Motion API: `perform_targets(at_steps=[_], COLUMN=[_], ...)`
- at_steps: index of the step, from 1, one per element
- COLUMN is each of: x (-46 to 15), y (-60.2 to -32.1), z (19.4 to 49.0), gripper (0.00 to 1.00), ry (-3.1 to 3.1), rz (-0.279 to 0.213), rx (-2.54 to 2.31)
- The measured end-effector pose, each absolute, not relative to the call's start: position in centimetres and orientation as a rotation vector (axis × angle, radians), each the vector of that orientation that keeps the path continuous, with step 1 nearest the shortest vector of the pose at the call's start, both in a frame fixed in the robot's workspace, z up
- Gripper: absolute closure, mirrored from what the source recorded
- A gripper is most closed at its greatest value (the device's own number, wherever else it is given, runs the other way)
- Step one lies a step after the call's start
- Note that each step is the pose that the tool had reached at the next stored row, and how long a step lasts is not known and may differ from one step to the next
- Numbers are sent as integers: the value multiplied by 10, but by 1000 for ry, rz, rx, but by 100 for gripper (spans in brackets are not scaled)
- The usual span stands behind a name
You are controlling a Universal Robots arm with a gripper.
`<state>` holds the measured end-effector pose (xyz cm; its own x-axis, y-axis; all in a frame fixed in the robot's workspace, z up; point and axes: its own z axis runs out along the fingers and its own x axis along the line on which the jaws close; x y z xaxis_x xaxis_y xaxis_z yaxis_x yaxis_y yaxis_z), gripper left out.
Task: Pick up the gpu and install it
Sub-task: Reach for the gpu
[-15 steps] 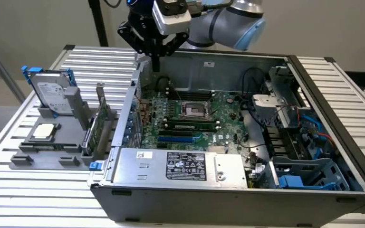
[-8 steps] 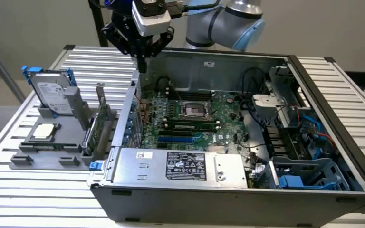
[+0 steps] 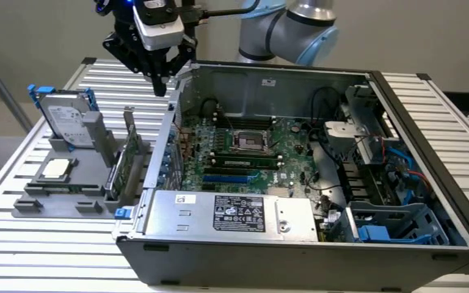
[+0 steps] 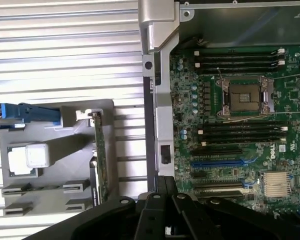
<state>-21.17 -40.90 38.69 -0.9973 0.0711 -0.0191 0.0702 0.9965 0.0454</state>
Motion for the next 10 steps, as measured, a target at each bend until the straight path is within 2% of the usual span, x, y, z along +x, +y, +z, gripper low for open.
perform_targets(at_steps=[10], x=[-257], y=[-413], z=[380], gripper=[89], ry=[3119], rz=[58], rx=[110])
